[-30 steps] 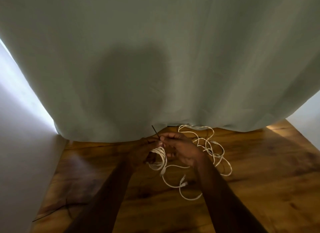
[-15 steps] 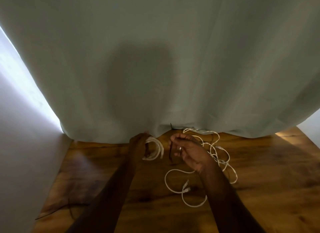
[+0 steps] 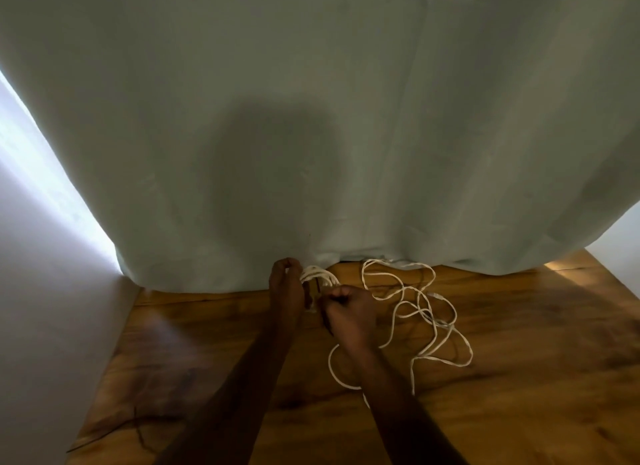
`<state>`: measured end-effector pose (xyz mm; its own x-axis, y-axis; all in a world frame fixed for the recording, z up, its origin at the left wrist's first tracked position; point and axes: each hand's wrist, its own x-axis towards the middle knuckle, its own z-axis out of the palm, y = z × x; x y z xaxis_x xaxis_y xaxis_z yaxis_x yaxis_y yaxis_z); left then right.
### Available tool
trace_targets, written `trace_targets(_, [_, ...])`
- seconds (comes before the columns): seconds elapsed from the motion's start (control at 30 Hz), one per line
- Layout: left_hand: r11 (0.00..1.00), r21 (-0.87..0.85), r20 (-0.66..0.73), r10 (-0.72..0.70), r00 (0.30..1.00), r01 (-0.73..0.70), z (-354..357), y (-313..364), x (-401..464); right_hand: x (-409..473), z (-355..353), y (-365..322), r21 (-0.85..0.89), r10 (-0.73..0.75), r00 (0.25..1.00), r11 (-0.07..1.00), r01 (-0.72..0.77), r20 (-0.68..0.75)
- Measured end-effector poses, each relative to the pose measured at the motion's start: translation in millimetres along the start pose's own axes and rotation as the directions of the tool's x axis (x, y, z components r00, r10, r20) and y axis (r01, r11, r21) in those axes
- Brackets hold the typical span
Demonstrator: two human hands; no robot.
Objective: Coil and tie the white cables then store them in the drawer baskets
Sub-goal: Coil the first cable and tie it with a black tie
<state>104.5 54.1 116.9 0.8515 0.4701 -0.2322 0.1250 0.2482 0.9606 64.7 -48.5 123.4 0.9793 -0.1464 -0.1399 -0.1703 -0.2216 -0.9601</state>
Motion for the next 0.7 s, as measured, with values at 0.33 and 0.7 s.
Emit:
trace_targets(0.33, [0.981, 0.181, 0.207, 0.036, 0.978, -0.074, -1, -9, -22, -1, 12, 16, 0.069, -0.001, 0.978, 0.998, 0.015, -0.207])
trace_targets(0.7, [0.982, 0.144, 0.188, 0.096, 0.977, -0.124, -4, 0, -13, -10, -2, 20, 0.269, 0.121, 0.993, 0.956, -0.113, -0.011])
